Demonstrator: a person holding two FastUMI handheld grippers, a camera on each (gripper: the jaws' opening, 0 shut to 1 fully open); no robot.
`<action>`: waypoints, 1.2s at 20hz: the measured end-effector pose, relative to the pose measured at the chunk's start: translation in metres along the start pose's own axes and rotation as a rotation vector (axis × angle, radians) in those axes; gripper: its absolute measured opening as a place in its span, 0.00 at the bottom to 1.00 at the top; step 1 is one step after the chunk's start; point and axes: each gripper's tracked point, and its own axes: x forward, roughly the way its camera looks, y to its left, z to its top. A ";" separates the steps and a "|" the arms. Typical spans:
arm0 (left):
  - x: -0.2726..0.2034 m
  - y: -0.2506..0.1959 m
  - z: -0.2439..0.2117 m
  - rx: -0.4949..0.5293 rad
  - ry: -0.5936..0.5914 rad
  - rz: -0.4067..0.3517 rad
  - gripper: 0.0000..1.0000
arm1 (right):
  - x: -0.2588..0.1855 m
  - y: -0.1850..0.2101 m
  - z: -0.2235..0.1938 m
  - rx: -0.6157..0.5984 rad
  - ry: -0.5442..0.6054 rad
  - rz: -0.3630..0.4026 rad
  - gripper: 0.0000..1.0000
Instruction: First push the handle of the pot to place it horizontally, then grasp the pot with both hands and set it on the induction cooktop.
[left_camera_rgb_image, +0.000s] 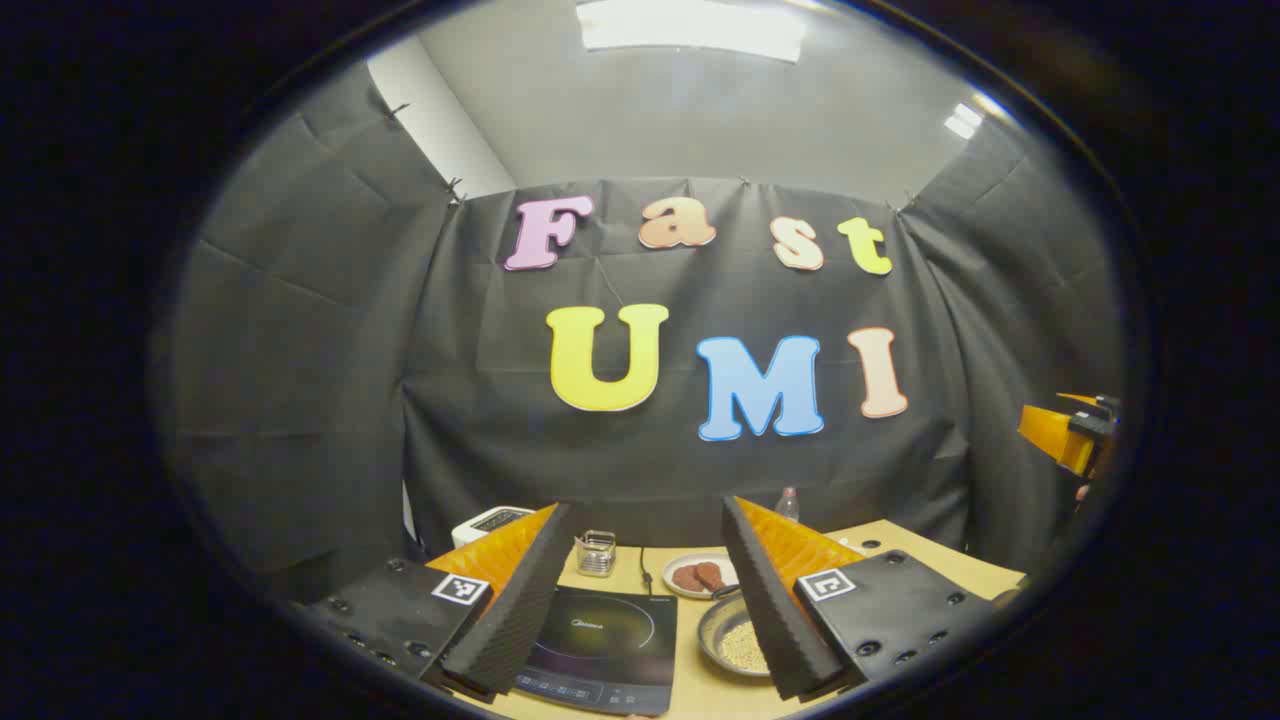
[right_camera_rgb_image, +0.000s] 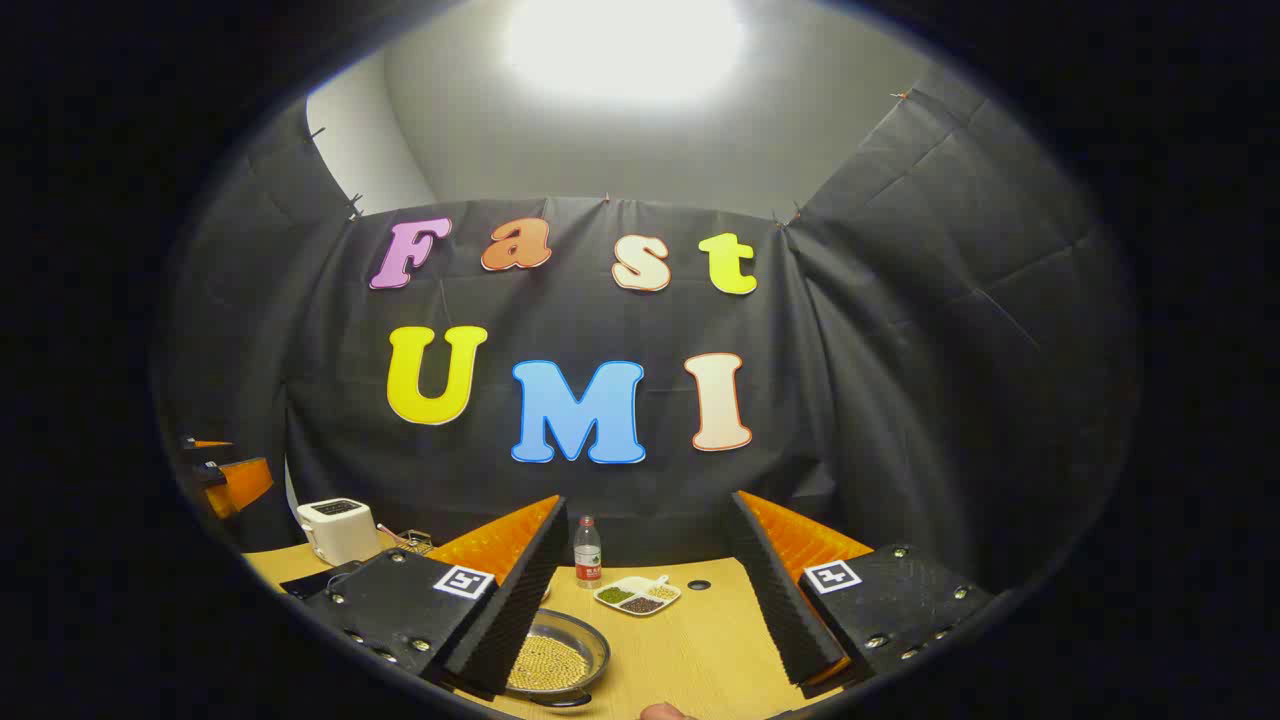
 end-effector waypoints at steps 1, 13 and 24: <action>-0.001 0.003 0.001 0.005 0.003 0.006 0.96 | 0.001 0.000 -0.001 0.002 0.001 0.002 0.97; -0.007 0.029 -0.007 0.003 0.006 0.056 0.99 | 0.004 0.016 -0.011 0.001 0.036 0.042 0.97; -0.003 0.052 -0.002 0.028 -0.007 0.055 0.99 | 0.012 0.028 -0.017 0.015 0.062 0.034 0.97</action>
